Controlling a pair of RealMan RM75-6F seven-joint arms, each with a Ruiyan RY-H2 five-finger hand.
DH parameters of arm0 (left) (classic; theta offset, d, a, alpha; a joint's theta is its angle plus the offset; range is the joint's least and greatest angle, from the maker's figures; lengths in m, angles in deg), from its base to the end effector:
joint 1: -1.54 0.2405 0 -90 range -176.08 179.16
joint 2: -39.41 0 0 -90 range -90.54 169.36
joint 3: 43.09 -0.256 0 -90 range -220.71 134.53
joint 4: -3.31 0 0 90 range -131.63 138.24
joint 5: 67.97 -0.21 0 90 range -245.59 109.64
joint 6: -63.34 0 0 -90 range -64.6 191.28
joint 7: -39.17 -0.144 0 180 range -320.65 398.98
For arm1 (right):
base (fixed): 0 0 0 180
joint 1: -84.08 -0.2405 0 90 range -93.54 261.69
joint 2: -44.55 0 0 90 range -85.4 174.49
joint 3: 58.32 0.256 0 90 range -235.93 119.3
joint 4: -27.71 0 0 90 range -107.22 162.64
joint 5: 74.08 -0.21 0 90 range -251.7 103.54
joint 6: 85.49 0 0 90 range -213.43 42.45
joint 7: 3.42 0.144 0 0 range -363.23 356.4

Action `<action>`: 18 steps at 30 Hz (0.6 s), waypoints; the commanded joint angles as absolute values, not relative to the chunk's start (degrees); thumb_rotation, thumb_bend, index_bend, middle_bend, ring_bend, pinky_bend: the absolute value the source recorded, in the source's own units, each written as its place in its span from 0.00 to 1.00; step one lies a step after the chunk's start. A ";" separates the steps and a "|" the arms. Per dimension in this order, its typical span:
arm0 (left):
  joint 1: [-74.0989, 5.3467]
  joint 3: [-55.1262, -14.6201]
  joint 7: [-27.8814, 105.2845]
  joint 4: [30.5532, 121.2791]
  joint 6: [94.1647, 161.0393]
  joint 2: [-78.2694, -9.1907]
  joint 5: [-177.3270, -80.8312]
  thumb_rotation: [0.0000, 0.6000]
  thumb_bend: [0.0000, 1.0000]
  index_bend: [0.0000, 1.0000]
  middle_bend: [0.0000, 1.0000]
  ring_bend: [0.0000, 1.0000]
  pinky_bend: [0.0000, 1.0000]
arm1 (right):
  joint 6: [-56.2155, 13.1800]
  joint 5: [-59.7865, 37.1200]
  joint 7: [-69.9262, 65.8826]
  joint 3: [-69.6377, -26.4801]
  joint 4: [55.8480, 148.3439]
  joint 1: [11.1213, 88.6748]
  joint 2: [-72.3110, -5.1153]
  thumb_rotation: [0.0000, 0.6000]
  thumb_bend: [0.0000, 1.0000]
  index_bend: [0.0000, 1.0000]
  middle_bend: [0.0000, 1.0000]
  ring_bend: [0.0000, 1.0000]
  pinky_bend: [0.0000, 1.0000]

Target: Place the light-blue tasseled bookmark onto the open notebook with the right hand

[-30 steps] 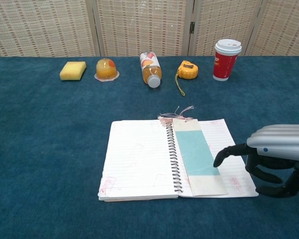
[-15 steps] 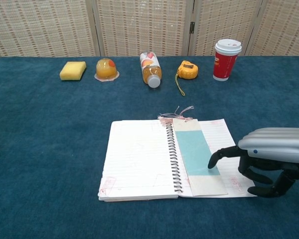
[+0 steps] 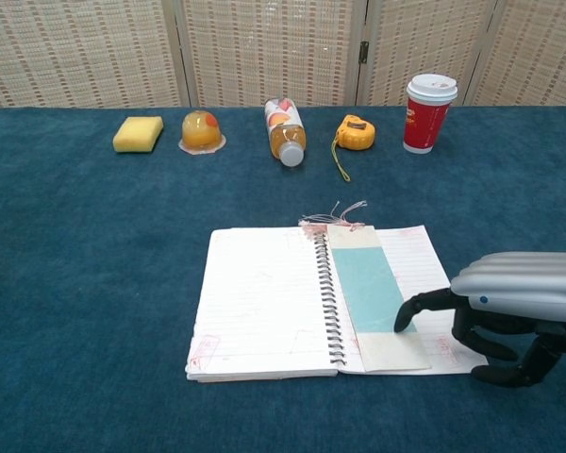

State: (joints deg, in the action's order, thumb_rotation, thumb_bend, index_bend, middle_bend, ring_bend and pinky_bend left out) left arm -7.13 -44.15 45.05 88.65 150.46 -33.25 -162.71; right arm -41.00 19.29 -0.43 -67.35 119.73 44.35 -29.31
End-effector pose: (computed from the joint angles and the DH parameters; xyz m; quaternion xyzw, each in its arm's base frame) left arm -0.2909 0.1852 0.1084 -0.6334 -0.3826 -0.4571 0.4935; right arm -0.2137 -0.2432 -0.0045 0.8733 -0.3697 0.2321 0.2161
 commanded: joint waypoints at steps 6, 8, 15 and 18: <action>-7.12 -44.16 45.25 88.71 150.51 -33.17 -162.74 1.00 0.14 0.14 0.12 0.03 0.05 | -41.05 19.34 -0.60 -67.06 119.88 44.13 -30.04 1.00 0.44 0.21 0.79 0.88 0.93; -7.14 -44.18 45.33 88.71 150.44 -33.15 -162.72 1.00 0.14 0.14 0.12 0.03 0.05 | -41.05 19.33 -0.80 -67.02 119.91 44.09 -30.13 1.00 0.44 0.21 0.79 0.88 0.93; -7.04 -44.16 45.51 88.78 150.76 -33.05 -162.83 1.00 0.14 0.14 0.12 0.03 0.05 | -40.04 19.86 -0.80 -67.09 120.41 44.28 -29.72 1.00 0.44 0.21 0.79 0.88 0.93; -7.02 -44.13 45.52 88.74 150.77 -33.03 -162.76 1.00 0.14 0.14 0.12 0.03 0.05 | -37.68 20.93 -0.35 -67.41 121.24 45.08 -28.40 1.00 0.44 0.21 0.79 0.88 0.93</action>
State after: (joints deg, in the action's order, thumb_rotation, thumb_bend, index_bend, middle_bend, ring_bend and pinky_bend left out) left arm -7.02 -44.13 45.51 88.74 150.77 -33.03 -162.76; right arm -38.80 20.34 -0.62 -67.21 120.75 44.61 -29.14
